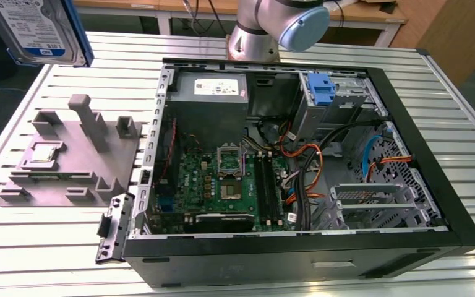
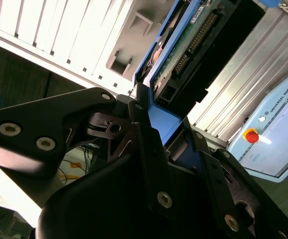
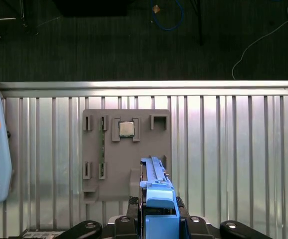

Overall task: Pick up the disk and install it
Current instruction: 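Pick up the disk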

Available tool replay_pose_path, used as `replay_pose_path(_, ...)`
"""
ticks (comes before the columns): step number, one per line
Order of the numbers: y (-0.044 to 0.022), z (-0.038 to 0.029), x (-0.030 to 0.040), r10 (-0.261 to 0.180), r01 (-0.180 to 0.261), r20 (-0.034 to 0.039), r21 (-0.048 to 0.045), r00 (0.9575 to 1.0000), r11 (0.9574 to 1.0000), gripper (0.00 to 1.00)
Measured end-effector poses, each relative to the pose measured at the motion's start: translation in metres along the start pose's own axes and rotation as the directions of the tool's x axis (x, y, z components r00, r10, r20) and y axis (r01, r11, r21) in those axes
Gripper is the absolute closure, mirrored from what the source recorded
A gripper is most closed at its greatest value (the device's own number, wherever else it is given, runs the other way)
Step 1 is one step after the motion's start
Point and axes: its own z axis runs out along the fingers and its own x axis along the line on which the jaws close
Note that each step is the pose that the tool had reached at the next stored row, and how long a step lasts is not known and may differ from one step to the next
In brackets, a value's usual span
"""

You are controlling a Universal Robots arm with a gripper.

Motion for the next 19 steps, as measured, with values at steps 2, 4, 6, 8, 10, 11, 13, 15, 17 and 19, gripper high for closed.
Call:
replay_pose_path(2, -0.0010, 0.0000, 0.0000, 0.000, 0.000, 0.0000, 0.0000, 1.0000, 1.0000, 0.64)
replay_pose_path(4, -0.0019, 0.0000, -0.0001, 0.000, 0.000, 0.0000, 0.0000, 1.0000, 1.0000, 0.64)
replay_pose_path(6, -0.0029, 0.0000, -0.0001, 0.000, 0.000, 0.0000, 0.0000, 1.0000, 1.0000, 0.64)
replay_pose_path(8, -0.0039, 0.0001, -0.0001, 0.000, 0.000, 0.0000, 0.0001, 1.0000, 1.0000, 0.64)
replay_pose_path(10, -0.0049, 0.0001, -0.0001, 0.000, 0.000, 0.0000, 0.0001, 1.0000, 1.0000, 0.64)
replay_pose_path(11, -0.0053, 0.0000, -0.0002, 0.000, 0.000, 0.0000, 0.0000, 1.0000, 1.0000, 0.64)
replay_pose_path(13, -0.0058, 0.0000, -0.0002, 0.000, 0.000, 0.0000, 0.0000, 1.0000, 1.0000, 0.64)
replay_pose_path(15, -0.0066, 0.0000, -0.0002, 0.000, 0.000, 0.0000, 0.0001, 1.0000, 1.0000, 0.64)
replay_pose_path(17, -0.0072, 0.0000, -0.0002, 0.000, 0.000, 0.0001, 0.0001, 1.0000, 1.0000, 0.64)
replay_pose_path(19, -0.0078, 0.0000, -0.0002, 0.000, 0.000, 0.0000, 0.0000, 1.0000, 1.0000, 0.64)
